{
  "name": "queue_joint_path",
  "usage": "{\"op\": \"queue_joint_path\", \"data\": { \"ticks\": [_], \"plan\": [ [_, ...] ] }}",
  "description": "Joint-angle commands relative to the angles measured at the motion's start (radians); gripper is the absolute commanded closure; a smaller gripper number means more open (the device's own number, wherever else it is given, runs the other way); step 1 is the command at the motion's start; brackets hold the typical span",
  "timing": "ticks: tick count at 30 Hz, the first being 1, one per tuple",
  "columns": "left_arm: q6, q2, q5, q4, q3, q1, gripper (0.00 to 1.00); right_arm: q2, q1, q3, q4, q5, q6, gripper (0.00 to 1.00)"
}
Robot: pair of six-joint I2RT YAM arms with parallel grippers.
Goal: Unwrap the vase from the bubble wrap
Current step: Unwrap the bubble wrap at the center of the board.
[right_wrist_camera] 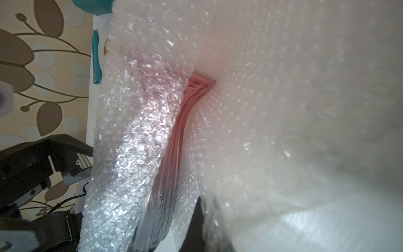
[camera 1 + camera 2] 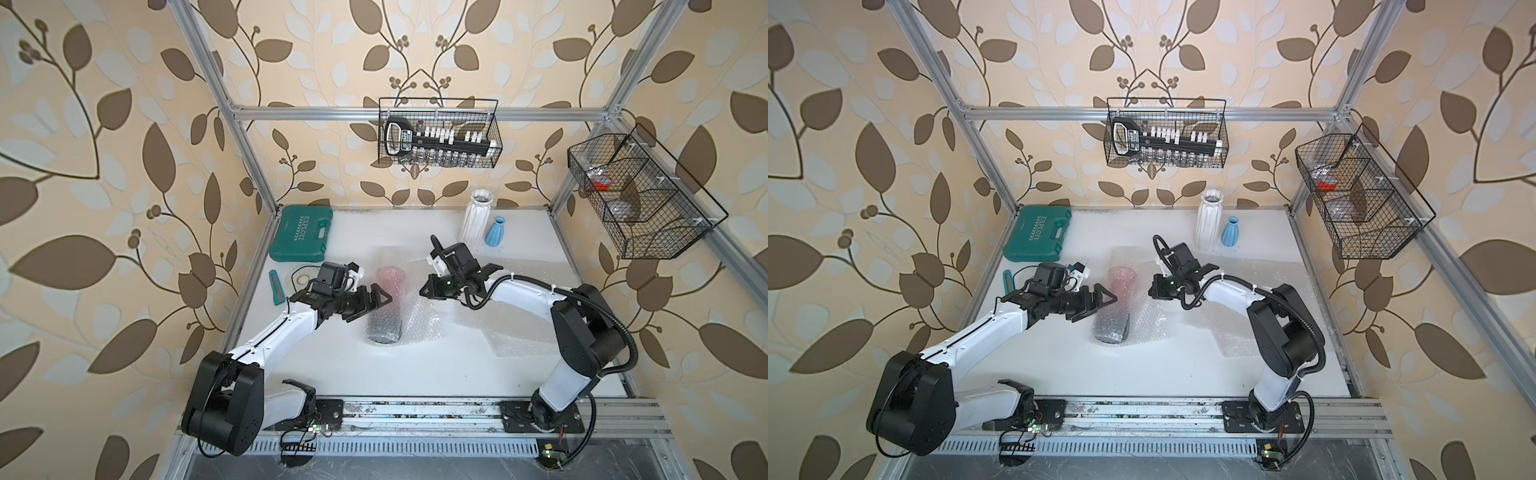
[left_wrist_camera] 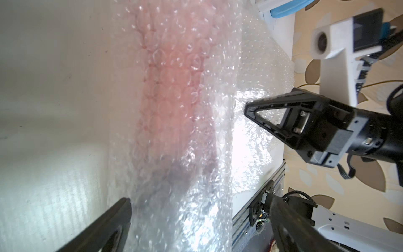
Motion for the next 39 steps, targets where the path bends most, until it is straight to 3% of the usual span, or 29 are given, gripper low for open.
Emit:
{"op": "queue_joint_path", "data": {
  "ticks": [1, 10, 22, 34, 39],
  "plan": [
    [-0.020, 0.016, 0.057, 0.028, -0.019, -0.005, 0.01, -0.054, -0.001, 0.052, -0.032, 0.033, -0.025, 1.00],
    [-0.061, 0.044, 0.116, 0.076, -0.044, -0.005, 0.01, -0.103, 0.000, 0.091, -0.077, 0.049, -0.043, 1.00],
    [0.010, 0.024, -0.028, -0.070, 0.012, -0.005, 0.01, -0.129, 0.009, 0.158, -0.154, 0.124, -0.079, 1.00],
    [-0.044, 0.100, 0.138, 0.051, -0.019, -0.005, 0.01, -0.164, 0.015, 0.203, -0.189, 0.163, -0.100, 1.00],
    [-0.028, 0.090, 0.095, 0.009, -0.004, -0.005, 0.01, -0.177, 0.016, 0.212, -0.198, 0.174, -0.101, 1.00]
  ]
}}
